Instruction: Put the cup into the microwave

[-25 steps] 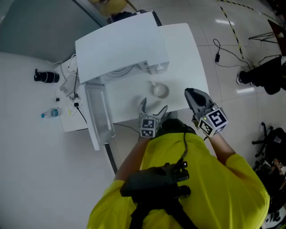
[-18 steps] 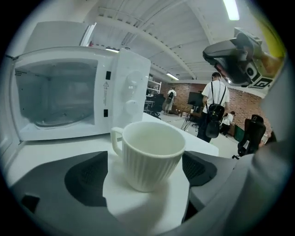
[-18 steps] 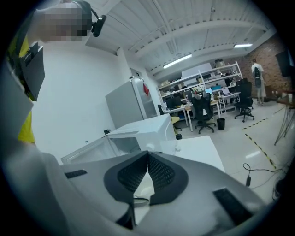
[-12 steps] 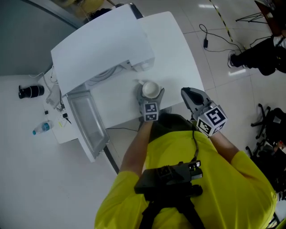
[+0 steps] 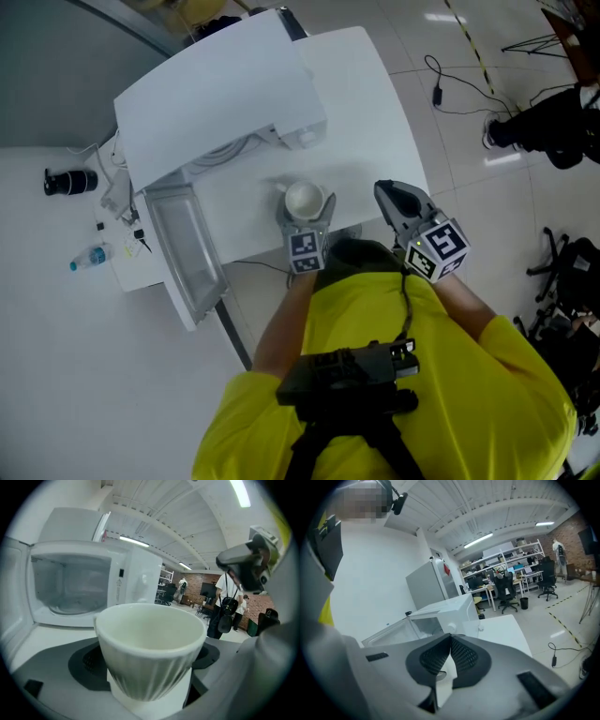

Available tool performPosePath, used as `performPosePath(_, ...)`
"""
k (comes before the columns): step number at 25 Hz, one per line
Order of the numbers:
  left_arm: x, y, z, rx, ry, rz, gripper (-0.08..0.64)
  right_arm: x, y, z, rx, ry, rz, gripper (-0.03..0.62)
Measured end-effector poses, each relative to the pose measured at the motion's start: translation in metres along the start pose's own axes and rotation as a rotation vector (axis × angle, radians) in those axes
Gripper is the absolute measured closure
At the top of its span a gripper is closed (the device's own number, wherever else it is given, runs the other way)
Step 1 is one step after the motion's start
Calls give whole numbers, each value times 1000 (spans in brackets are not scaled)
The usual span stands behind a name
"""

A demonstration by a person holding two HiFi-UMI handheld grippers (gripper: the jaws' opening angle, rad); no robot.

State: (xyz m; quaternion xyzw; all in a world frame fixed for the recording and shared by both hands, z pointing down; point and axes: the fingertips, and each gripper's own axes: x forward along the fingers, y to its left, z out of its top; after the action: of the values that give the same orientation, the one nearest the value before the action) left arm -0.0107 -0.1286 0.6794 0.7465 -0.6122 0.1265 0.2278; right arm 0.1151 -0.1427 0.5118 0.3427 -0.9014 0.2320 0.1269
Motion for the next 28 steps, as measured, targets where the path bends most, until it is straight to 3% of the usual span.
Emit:
performPosePath(5,-73,21,58,-8,-90,66,87,20,17,6,1,-8,73,586)
performPosePath(10,-96,73,75,14,-130,168,87,47,37,11,-15,-2,142,586)
performPosePath(16,-58,155,88,46,-156,245,86,79,61,2,-58,47,199,586)
performPosePath(21,-3,209,116,68,-194,240,86,101,69,-15,-60,104,185,586)
performPosePath(28,62,251,127,82,-173,221,86,126,72,-33,-43,148,154,586)
